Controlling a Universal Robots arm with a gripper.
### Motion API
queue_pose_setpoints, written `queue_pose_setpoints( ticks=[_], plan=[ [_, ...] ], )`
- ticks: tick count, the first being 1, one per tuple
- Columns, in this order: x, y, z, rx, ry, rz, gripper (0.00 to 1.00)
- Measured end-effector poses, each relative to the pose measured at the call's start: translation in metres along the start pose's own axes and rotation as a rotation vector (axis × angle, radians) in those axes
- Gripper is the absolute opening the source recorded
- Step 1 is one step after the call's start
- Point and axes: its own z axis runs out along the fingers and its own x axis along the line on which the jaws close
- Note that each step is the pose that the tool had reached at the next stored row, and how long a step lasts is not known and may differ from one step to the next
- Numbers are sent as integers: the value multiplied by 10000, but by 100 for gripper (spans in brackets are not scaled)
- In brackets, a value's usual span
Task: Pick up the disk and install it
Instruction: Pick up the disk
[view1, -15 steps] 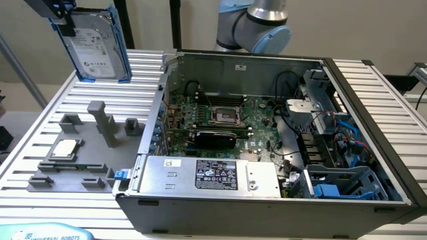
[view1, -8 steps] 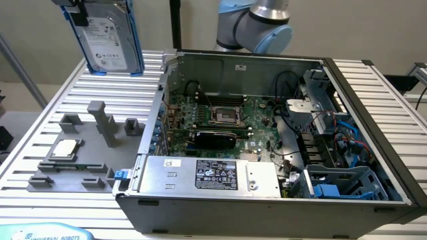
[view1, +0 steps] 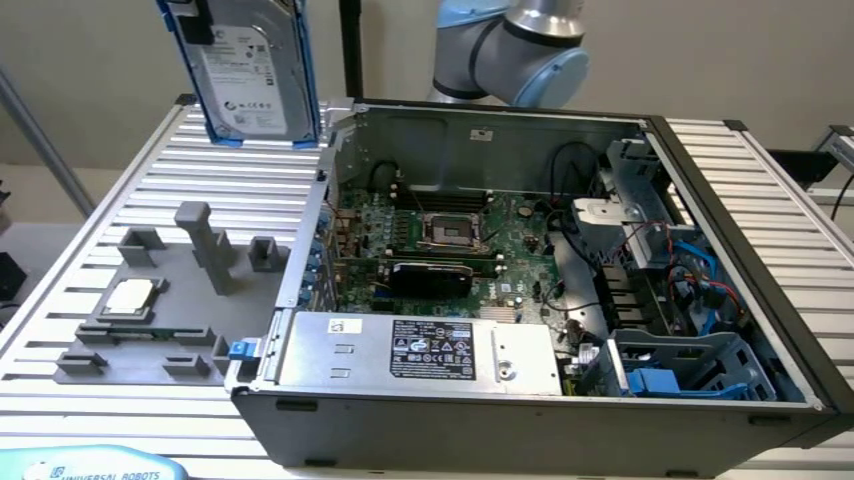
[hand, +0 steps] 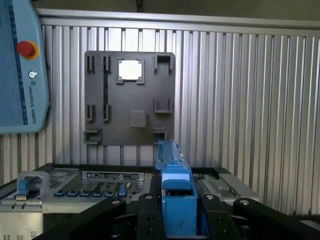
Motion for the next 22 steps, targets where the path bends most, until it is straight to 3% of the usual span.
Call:
queue_pose_setpoints(
  ticks=[9,22],
  plan=[
    [79,-409,-70,0,-66,-2,33],
    [188,-999,-92,1,-247,-4,33]
  ],
)
